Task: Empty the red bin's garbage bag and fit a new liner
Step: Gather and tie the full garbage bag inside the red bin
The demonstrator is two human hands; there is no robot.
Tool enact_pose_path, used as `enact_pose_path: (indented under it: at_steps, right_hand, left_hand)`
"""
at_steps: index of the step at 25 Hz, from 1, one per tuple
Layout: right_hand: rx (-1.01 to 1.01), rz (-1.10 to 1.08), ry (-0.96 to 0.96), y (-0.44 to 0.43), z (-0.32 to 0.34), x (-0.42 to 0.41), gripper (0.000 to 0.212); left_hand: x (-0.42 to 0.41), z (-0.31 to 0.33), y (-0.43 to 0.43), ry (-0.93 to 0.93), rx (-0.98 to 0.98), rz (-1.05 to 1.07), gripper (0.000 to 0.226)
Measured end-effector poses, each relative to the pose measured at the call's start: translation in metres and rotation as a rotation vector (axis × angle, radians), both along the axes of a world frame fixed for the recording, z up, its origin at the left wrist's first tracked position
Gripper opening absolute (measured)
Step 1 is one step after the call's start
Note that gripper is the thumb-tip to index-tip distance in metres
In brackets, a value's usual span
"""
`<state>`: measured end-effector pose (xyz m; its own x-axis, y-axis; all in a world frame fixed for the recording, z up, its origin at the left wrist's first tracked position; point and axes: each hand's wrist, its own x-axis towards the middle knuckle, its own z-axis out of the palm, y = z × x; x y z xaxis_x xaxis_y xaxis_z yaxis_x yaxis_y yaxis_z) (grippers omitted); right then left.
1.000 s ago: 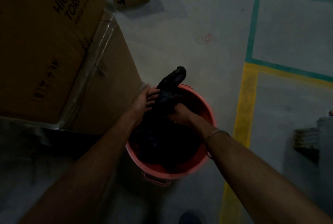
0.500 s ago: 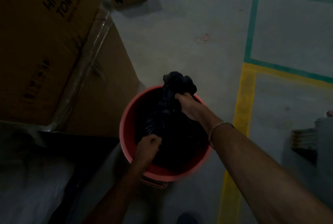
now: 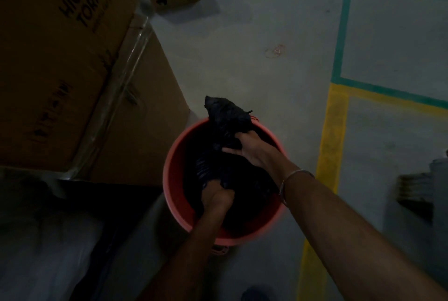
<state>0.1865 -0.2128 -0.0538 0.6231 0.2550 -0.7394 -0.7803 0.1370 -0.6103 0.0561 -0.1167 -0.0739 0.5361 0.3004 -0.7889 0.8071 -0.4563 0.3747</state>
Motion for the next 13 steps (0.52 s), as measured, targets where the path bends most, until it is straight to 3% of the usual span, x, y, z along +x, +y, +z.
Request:
enact_pose_path:
  at_steps: [4, 6, 10, 13]
  right_hand:
    - [-0.054, -0.067, -0.014, -0.009, 0.005, 0.01, 0.04]
    - [-0.103, -0.096, -0.042, -0.016, 0.006, 0.012, 0.039]
    - [-0.163, -0.191, -0.079, -0.031, 0.005, 0.011, 0.038]
    - [-0.167, -0.228, -0.071, -0.046, 0.001, 0.003, 0.034]
  left_hand:
    - [-0.007, -0.005, 0.021, 0.041, -0.064, 0.077, 0.041]
    - [-0.001, -0.004, 0.036, -0.012, -0.063, 0.278, 0.037]
    - [0.007, 0.014, 0.076, -0.057, -0.375, 0.791, 0.04]
    - [0.014, 0.033, 0.096, -0.064, -0.443, 0.892, 0.027]
